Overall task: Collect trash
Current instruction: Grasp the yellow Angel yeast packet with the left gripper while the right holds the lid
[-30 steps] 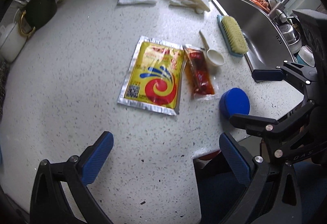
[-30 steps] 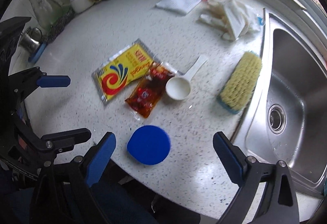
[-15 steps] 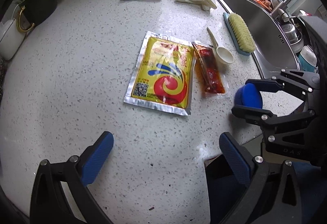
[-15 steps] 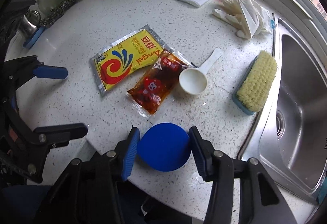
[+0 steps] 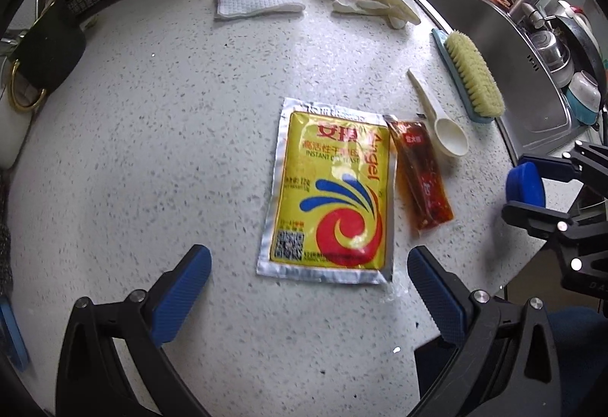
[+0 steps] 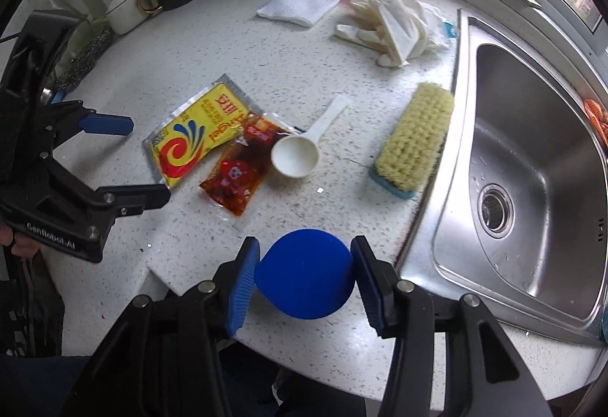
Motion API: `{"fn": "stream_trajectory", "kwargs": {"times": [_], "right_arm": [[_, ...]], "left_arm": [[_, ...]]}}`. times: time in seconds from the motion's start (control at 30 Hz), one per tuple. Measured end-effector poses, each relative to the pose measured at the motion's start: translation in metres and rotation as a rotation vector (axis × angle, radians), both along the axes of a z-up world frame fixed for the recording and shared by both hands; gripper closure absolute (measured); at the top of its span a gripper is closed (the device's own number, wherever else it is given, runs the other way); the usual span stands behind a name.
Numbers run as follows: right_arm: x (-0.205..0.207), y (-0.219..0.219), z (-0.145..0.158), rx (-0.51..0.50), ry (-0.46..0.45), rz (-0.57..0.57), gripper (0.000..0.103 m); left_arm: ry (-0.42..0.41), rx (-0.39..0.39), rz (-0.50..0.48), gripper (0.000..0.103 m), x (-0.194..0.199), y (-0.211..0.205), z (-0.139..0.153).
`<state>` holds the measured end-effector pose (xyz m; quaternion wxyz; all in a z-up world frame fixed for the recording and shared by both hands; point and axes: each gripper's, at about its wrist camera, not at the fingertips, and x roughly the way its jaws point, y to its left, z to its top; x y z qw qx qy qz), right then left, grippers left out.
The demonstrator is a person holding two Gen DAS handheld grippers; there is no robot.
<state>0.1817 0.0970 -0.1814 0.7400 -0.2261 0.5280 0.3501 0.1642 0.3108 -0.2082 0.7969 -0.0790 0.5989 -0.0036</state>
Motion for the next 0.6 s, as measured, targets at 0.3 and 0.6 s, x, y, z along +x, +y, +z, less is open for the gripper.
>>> {"fn": "stream_trajectory", "kwargs": {"times": [0.3,0.6], "right_arm": [[0.012,-0.009,-0.003,-0.010,0.020,-0.065,0.056],[0.018,-0.011,-0.008,-0.018,0.024,-0.095,0.056]], "left_arm": [[-0.010,0.036,-0.045,0.000,0.035,0.004,-0.001],[0.006,0.119,-0.118,0.001,0.057,-0.018,-0.007]]}}
